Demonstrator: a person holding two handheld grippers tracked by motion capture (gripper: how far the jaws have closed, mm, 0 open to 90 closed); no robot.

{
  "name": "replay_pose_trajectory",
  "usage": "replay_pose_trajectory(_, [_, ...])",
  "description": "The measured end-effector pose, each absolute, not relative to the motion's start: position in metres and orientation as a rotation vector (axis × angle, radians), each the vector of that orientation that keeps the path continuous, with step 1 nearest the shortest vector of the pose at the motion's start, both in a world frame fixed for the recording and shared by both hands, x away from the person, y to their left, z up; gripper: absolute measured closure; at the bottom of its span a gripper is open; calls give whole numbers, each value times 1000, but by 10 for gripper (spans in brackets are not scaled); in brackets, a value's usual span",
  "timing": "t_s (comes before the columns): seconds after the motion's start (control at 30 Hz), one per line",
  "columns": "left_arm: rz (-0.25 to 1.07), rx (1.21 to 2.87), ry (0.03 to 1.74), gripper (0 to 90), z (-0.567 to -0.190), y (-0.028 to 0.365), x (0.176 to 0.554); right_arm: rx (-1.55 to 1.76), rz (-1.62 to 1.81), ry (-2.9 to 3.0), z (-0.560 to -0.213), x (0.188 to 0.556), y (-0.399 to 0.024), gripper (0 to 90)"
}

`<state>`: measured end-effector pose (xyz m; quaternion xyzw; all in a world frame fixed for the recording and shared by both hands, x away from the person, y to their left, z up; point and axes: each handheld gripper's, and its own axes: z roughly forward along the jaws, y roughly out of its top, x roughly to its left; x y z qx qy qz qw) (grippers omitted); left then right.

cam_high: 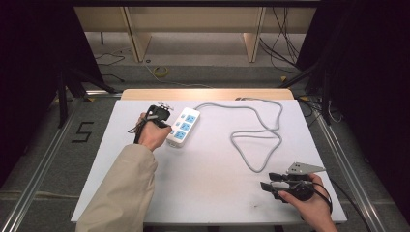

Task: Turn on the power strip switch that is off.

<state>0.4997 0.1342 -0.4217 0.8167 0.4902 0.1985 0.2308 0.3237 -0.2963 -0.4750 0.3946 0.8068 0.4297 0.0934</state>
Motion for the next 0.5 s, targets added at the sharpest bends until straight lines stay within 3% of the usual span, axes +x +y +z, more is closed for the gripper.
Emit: replay_pose_trajectory(0.5, [520,2261,1373,896,-431,137,510,1174,1276,2396,-475,324,-296,449])
